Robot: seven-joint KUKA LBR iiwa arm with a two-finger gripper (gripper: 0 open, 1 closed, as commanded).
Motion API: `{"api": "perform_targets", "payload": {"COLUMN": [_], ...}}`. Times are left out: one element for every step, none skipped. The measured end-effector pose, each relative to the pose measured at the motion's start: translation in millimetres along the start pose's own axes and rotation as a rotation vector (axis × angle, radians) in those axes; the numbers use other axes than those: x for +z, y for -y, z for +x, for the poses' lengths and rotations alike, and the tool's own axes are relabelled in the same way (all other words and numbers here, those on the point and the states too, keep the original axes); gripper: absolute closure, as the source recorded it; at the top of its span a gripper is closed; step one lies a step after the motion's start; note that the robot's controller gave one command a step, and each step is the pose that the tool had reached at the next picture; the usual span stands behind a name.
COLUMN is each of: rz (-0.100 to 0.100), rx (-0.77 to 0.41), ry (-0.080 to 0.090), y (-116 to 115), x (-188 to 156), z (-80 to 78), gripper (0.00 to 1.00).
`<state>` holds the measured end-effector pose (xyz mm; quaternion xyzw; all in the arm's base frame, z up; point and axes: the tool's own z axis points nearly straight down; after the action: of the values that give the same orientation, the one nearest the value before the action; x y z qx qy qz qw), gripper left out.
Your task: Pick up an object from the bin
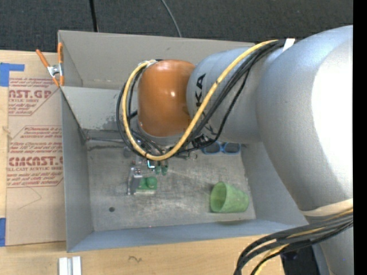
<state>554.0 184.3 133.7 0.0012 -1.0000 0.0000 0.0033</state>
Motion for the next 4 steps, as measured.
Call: {"api": "perform_targets", "payload": {"rz": [-0.006,-0.002,-0.001,-0.004], "rx": [-0.023,0.084,0.229,0.376], "ry": [0.014,0.008,0.006,0.014], "y": [52.8,42.7,50.5,43.4], "x": [62.1,33.4,34.5,60.9], "z": [10.0,27.0,26.5,42.0], "gripper": [0.0,0.0,0.0,0.0]}}
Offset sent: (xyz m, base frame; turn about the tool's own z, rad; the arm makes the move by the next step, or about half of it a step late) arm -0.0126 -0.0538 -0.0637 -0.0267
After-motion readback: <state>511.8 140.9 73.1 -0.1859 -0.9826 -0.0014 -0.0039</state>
